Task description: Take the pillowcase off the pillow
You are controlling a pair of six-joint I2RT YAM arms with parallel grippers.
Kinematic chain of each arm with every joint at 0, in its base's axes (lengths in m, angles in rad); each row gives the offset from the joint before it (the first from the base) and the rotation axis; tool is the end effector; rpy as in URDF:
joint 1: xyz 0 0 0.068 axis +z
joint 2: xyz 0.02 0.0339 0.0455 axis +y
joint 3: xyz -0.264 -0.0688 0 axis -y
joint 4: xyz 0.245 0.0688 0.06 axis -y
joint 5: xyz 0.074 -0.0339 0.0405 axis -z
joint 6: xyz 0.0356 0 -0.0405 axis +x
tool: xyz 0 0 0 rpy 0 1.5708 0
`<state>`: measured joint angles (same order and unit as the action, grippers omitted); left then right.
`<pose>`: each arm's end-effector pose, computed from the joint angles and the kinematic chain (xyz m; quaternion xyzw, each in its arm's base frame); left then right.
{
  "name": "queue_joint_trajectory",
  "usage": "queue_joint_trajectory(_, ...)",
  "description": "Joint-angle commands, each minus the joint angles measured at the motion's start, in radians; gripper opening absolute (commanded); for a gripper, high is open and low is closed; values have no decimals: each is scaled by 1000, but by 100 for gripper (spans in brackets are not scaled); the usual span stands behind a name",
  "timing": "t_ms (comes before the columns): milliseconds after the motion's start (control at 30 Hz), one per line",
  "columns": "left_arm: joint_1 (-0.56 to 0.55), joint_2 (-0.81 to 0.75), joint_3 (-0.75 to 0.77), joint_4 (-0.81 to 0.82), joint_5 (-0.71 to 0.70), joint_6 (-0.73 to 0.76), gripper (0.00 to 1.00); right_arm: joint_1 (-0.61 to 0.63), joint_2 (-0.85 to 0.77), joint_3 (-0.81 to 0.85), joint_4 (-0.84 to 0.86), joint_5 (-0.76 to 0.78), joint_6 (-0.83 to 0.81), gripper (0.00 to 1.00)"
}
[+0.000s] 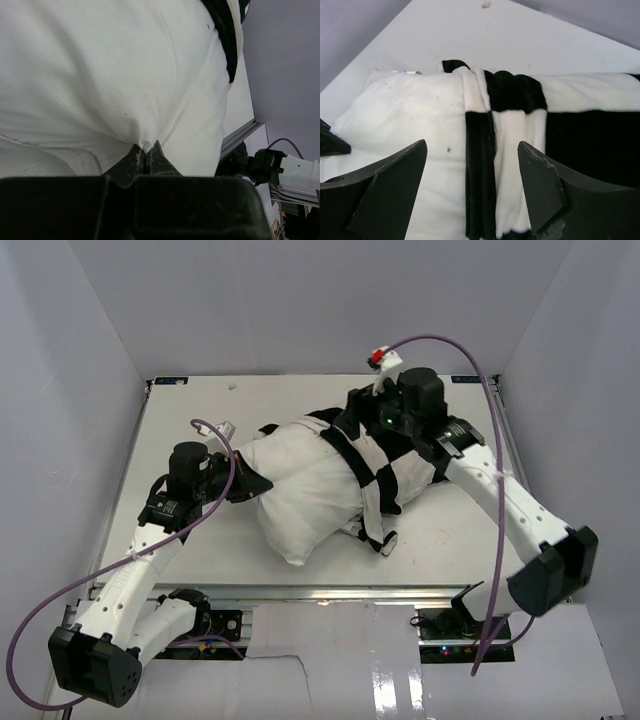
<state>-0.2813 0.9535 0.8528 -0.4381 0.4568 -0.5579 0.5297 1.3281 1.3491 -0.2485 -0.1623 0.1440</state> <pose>0.1954 -0.0728 0.3095 -0.0061 0.8545 -0.3756 0.3587 0.2616 0.1599 0.4103 -0.1990 0.7561 0.2649 0.5644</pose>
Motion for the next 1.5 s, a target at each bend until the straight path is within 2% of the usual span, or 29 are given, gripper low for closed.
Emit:
queue_joint_trajectory(0,-10,-77,-17,76,37,-13,0,65,180,151,-53,-43,-107,80)
queue_joint_trajectory(33,-12,-87,-21,76,37,-16,0,73,222,239,-72,-39,-112,81)
queue_joint_trajectory(100,-15,-113,-40,81,42,-28,0,101,326,292,-101,-33,-119,81)
queue_joint_trajectory(267,-18,-151,-58,78,36,-22,0,142,434,297,-64,17,-135,79)
queue_joint_trajectory(333,-18,-157,-43,62,19,-20,0,142,515,344,-107,35,-133,76)
queue_joint_trajectory(433,-18,-160,-8,41,8,-20,0,141,600,420,-140,67,-139,67)
queue_joint_trajectory(500,-18,-167,27,10,-12,-16,0,127,628,424,-140,102,-136,52)
queue_joint_trajectory(533,-18,-171,38,-4,-24,-16,0,118,635,427,-140,122,-130,52)
queue_joint_trajectory(567,-18,-176,51,-14,-38,-14,0,87,646,430,-138,138,-123,42)
queue_joint_trajectory(633,-18,-193,89,-59,-90,-14,0,44,655,452,-140,148,-97,34)
queue_joint_trajectory(667,-18,-208,104,-73,-107,-13,0,-5,663,459,-140,153,-86,26)
queue_joint_trajectory(867,-16,-252,233,-198,-262,-11,0,-180,680,509,-136,202,-28,11)
queue_joint_trajectory(1033,-18,-271,261,-240,-359,-13,0,-256,674,498,-143,218,6,8)
queue_joint_trajectory(1100,-18,-257,233,-228,-359,-13,0,-260,660,483,-140,175,9,10)
queue_joint_trajectory(1133,-18,-237,220,-217,-348,-16,0,-260,651,476,-137,73,3,13)
queue_joint_trajectory(1200,-18,-219,181,-176,-325,-30,0,-247,608,453,-141,-2,-3,37)
queue_joint_trajectory(1233,-18,-205,170,-160,-302,-37,0,-240,588,446,-158,-32,-6,57)
queue_joint_trajectory(1367,-18,-161,158,-102,-276,-50,0,-195,409,355,-161,-123,-11,81)
queue_joint_trajectory(1467,-18,-122,172,-74,-256,-53,0,-163,249,190,-101,-180,11,92)
